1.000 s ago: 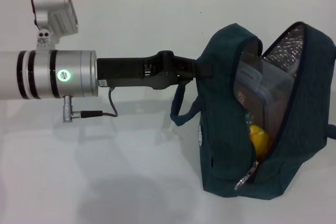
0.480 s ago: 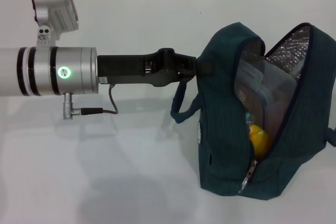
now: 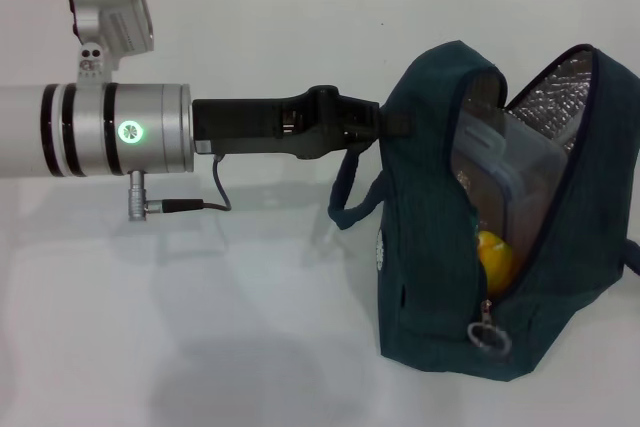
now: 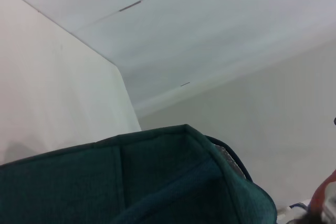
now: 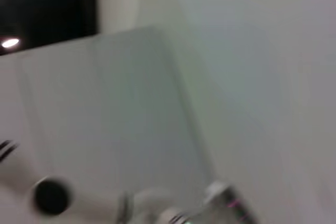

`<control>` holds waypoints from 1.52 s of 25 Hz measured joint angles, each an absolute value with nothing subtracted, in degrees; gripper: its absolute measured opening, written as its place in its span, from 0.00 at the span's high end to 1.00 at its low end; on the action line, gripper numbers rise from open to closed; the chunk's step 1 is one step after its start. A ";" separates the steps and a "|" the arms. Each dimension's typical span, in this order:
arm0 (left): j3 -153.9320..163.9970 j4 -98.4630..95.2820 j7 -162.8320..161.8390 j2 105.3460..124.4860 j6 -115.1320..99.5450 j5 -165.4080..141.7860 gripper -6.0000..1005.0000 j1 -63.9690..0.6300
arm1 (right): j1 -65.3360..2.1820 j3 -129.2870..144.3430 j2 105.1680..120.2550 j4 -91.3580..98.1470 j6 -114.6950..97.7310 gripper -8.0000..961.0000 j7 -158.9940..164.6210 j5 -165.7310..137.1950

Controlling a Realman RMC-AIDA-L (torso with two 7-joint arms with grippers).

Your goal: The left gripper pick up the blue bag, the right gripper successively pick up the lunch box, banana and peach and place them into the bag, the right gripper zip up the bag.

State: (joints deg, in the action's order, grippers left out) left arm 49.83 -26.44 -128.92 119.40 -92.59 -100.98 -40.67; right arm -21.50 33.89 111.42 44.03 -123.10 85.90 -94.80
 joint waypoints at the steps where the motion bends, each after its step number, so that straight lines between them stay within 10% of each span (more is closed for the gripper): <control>1: 49.83 -26.42 -128.96 119.40 -92.53 -100.98 0.93 -40.68 | -21.55 36.83 111.24 43.76 -123.05 0.33 85.84 -95.30; 38: 50.10 -26.37 -128.90 119.45 -91.23 -99.57 0.93 -40.60 | -34.28 49.88 115.75 29.92 -104.71 0.37 81.50 -118.06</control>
State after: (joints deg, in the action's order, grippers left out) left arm 50.10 -26.37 -128.90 119.45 -91.23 -99.57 -40.60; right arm -34.28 49.88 115.75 29.92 -104.71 81.50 -118.06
